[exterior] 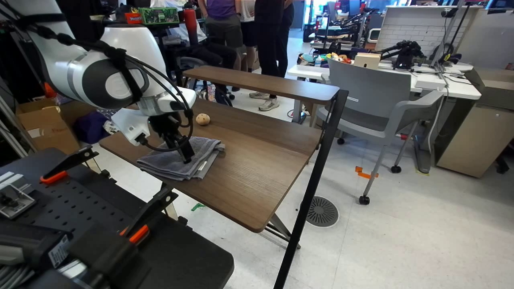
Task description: Move the brown object to the left, then wipe the desk with the cloth
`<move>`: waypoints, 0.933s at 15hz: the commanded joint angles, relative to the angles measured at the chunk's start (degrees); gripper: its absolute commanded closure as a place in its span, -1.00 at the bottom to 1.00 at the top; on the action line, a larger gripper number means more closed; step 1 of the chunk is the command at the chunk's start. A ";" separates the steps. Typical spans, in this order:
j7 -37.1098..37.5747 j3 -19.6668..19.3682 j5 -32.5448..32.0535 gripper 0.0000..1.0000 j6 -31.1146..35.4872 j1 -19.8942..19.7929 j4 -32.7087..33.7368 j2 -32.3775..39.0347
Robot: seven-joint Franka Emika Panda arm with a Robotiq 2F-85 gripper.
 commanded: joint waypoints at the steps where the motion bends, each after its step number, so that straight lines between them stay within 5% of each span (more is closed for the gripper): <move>1: -0.93 1.20 0.84 -1.00 2.07 -0.33 -1.24 -0.80; 6: -1.81 4.49 0.74 -1.00 1.90 -2.30 0.14 0.46; 14: -4.22 20.13 1.56 -1.00 4.14 -11.62 11.03 12.03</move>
